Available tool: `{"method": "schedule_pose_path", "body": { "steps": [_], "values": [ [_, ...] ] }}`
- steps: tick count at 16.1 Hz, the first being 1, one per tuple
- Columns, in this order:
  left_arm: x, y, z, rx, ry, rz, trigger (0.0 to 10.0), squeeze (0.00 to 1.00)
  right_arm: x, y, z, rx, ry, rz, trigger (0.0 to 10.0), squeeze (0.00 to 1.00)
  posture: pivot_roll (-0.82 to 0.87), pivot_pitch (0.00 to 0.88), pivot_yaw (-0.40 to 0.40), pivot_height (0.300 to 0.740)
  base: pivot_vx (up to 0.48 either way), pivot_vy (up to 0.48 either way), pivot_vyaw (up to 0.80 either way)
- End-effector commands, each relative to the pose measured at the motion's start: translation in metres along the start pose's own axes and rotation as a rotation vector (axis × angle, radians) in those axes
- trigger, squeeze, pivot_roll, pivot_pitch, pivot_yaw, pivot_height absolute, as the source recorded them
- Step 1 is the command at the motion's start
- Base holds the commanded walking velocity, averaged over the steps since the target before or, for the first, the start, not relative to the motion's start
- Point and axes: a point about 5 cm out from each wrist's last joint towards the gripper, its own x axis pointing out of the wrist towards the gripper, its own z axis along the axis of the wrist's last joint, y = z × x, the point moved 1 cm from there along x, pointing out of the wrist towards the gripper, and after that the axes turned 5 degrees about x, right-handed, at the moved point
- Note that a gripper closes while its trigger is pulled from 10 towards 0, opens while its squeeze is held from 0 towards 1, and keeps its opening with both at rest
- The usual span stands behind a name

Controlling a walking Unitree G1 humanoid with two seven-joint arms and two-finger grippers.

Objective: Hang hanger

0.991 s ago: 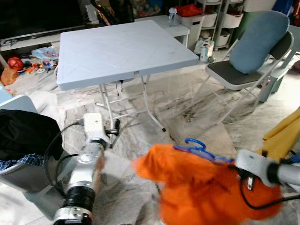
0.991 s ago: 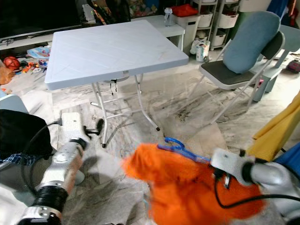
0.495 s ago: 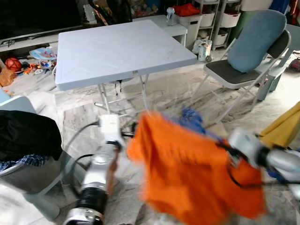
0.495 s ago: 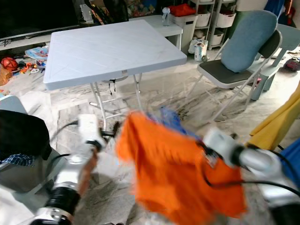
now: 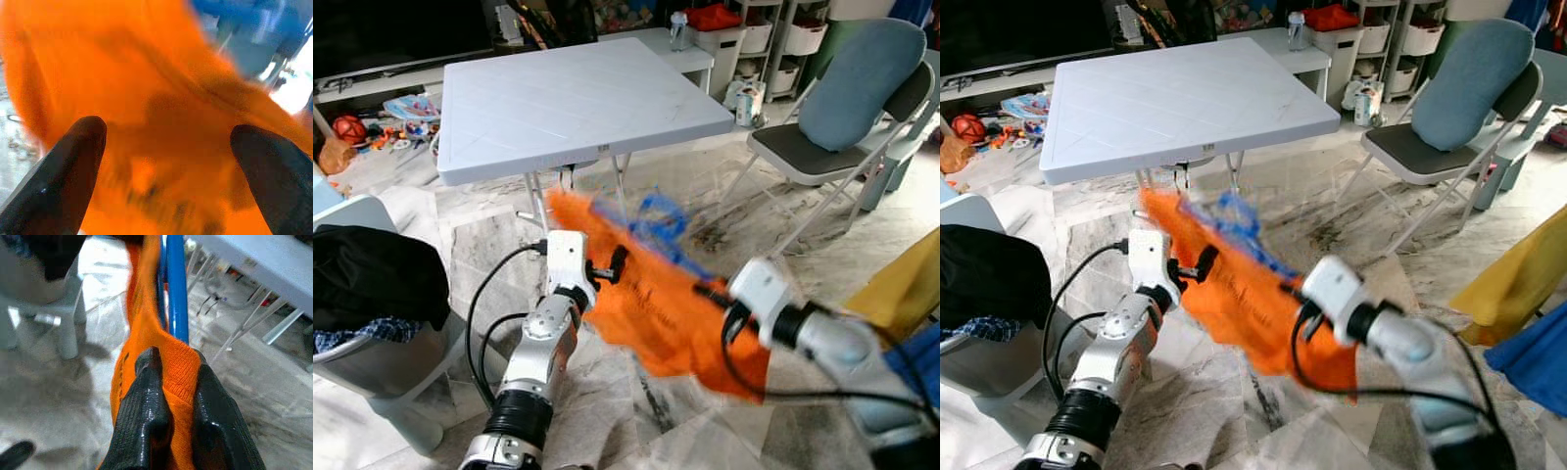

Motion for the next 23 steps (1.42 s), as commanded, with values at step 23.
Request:
{"method": "schedule_pose_path", "body": {
  "steps": [23],
  "values": [
    [0.003,0.026,-0.008,-0.003,0.087,0.085,10.0,0.0,0.001,-0.018,0.01,0.06,0.058,-0.071,10.0,0.0,-0.14,0.0,0.048,0.74,0.0,0.0,0.0]
  ]
}}
